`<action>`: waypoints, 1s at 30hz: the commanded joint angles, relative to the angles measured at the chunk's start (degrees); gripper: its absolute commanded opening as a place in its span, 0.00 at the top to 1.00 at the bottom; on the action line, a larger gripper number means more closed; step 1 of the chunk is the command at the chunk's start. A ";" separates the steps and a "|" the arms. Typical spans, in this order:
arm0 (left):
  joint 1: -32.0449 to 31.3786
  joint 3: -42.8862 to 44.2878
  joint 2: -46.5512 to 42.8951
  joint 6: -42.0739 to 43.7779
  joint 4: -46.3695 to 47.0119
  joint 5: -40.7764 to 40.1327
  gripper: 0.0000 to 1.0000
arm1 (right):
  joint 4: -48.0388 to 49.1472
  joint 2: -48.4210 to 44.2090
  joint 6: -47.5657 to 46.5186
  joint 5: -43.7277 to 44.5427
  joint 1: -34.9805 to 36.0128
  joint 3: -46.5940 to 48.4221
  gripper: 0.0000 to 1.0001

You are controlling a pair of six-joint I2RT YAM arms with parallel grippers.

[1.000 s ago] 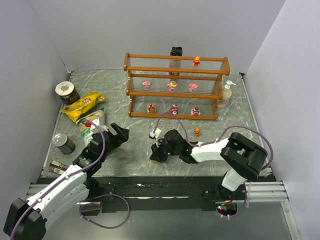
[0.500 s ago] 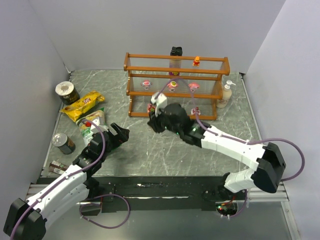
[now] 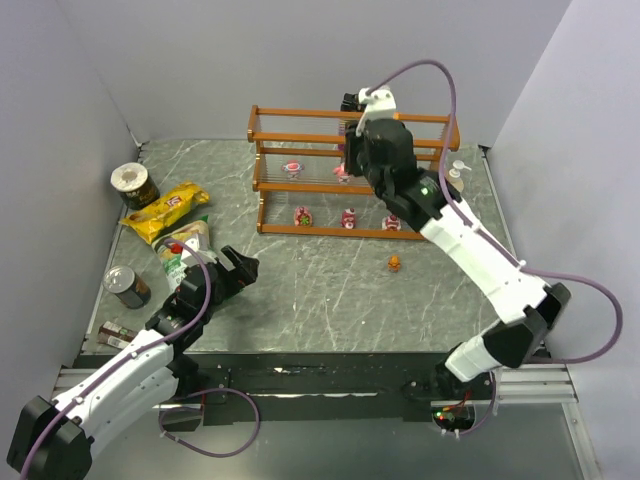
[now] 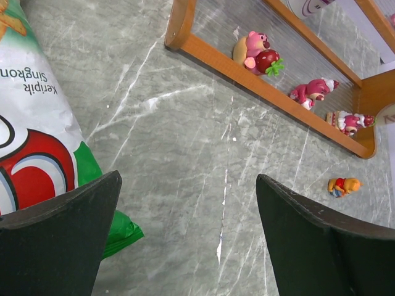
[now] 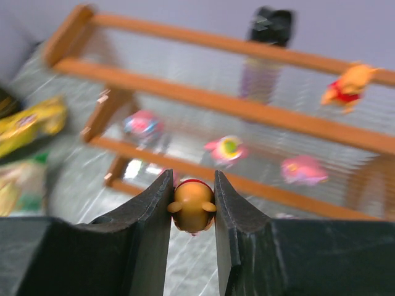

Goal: Place and organize the plastic toys onto the shelf

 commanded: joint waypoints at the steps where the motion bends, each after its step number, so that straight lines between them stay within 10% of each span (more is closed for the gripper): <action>1: 0.13 2.34 0.60 0.94 1.07 0.36 0.04 | -2.30 7.27 -0.04 4.76 -2.76 7.91 0.95; 30: 0.13 2.34 0.95 0.94 1.33 0.53 0.04 | -5.99 27.24 6.64 -0.33 -10.50 30.07 0.91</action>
